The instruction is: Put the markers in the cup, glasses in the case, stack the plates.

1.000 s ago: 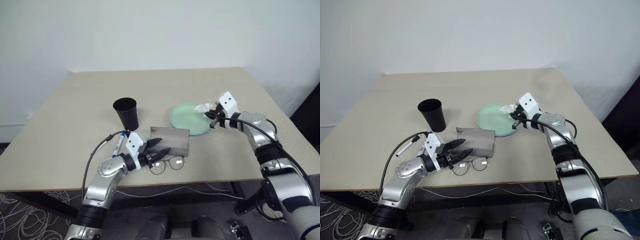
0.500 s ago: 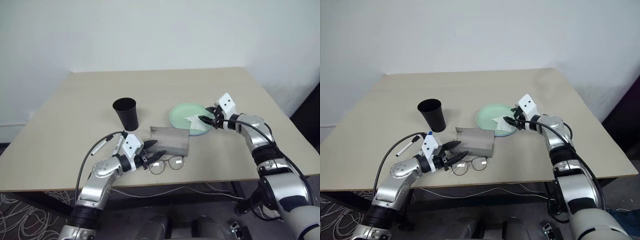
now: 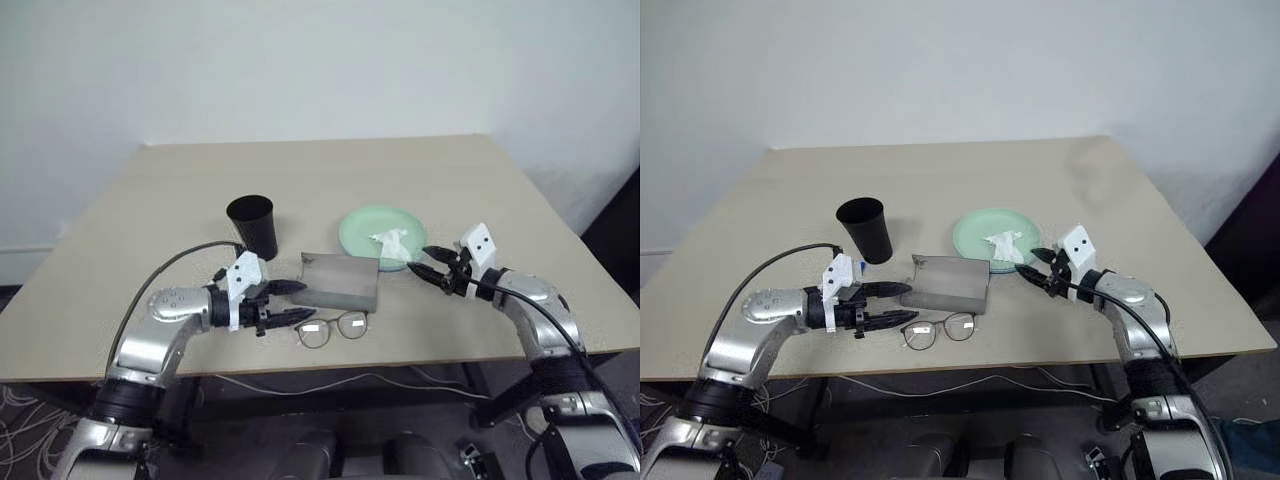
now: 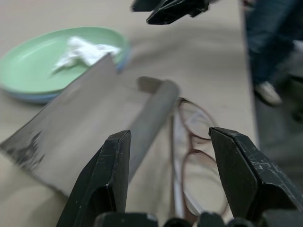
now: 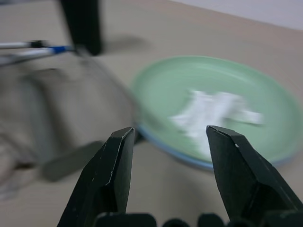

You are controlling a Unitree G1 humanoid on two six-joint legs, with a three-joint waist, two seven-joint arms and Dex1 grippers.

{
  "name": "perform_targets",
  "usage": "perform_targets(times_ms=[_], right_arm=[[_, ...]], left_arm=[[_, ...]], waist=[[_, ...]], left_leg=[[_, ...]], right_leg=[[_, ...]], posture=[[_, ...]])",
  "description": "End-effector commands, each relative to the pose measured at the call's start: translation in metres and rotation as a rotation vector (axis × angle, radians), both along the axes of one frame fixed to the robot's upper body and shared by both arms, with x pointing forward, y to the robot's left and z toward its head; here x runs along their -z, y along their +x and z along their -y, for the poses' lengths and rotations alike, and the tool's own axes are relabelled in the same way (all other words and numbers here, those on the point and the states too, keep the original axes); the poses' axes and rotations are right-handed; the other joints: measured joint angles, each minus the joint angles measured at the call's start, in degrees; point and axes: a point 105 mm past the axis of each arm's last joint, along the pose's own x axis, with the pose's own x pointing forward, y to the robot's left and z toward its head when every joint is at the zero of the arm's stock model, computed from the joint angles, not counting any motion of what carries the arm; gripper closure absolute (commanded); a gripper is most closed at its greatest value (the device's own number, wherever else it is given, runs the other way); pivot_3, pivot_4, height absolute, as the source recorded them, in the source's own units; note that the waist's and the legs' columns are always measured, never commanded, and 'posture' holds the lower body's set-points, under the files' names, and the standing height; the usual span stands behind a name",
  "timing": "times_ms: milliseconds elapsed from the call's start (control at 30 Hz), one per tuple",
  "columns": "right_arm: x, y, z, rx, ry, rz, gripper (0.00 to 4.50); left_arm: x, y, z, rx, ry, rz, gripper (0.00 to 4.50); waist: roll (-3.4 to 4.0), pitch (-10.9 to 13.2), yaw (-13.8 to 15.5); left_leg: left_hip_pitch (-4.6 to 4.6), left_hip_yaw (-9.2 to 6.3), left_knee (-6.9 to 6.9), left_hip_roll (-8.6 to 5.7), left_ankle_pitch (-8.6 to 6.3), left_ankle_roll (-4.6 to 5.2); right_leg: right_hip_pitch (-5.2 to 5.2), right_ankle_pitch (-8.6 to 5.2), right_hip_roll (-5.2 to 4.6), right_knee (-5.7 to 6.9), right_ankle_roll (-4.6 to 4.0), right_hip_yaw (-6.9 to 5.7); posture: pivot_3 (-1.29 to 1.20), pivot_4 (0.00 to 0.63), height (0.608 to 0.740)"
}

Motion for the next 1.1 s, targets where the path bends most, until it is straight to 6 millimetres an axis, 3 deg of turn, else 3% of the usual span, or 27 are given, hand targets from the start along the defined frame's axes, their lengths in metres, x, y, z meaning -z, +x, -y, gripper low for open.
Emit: perform_targets(times_ms=[33, 233, 367, 767, 867, 1067, 1100], right_arm=[[-0.014, -0.031, -0.012, -0.174, 0.072, -0.020, 1.88], [-0.009, -0.055, -0.023, -0.267, 0.082, -0.055, 1.88], [-0.011, -0.058, -0.027, -0.264, 0.097, -0.046, 1.88], [-0.008, -0.059, -0.033, -0.208, 0.090, -0.034, 1.88], [-0.005, -0.059, -0.035, -0.198, 0.087, -0.037, 1.86], [0.001, -0.059, -0.035, -0.182, 0.079, -0.040, 1.86], [0.001, -0.059, -0.035, -0.181, 0.079, -0.040, 1.86]], left_arm=[[-0.007, 0.000, 0.009, 0.134, 0.052, -0.006, 1.74], [0.003, 0.006, 0.025, 0.290, 0.163, -0.025, 1.74], [0.010, 0.012, 0.038, 0.363, 0.198, -0.043, 1.74], [0.028, 0.024, 0.047, 0.424, 0.294, -0.056, 1.74], [0.030, 0.024, 0.050, 0.435, 0.295, -0.071, 2.33], [0.033, 0.024, 0.052, 0.446, 0.304, -0.081, 4.35], [0.033, 0.025, 0.052, 0.446, 0.309, -0.078, 4.47]], waist=[[0.00, 0.0, 0.1], [-0.05, 0.0, -0.2], [-0.08, 0.0, 0.0], [-0.23, 0.0, 0.1], [-0.25, 0.0, 0.1], [-0.25, 0.0, 0.1], [-0.25, 0.0, 0.1]], left_leg=[[-0.02, -0.01, 0.01, 0.00, 0.00, 0.00], [-0.08, 0.08, 0.02, 0.01, -0.01, 0.01], [-0.10, 0.03, 0.04, 0.02, -0.01, 0.01], [-0.15, -0.01, 0.09, 0.02, -0.01, 0.03], [-0.16, -0.01, 0.14, 0.02, -0.02, 0.04], [-0.16, -0.04, 0.16, 0.02, -0.02, 0.04], [-0.15, -0.05, 0.16, 0.02, -0.02, 0.04]], right_leg=[[-0.01, -0.01, -0.03, -0.03, 0.01, -0.04], [-0.02, -0.03, -0.07, -0.04, 0.05, 0.02], [0.02, -0.03, -0.14, -0.05, 0.04, -0.10], [0.04, -0.03, -0.16, -0.13, 0.08, -0.19], [0.07, -0.03, -0.16, -0.13, 0.08, -0.20], [0.08, -0.03, -0.16, -0.12, 0.08, -0.24], [0.09, -0.03, -0.16, -0.12, 0.08, -0.25]], posture=[[0.00, 0.000, 0.738], [0.00, 0.000, 0.738], [0.00, 0.000, 0.738], [0.00, 0.000, 0.738], [0.00, 0.000, 0.738], [0.00, 0.000, 0.738], [0.00, 0.000, 0.738]])
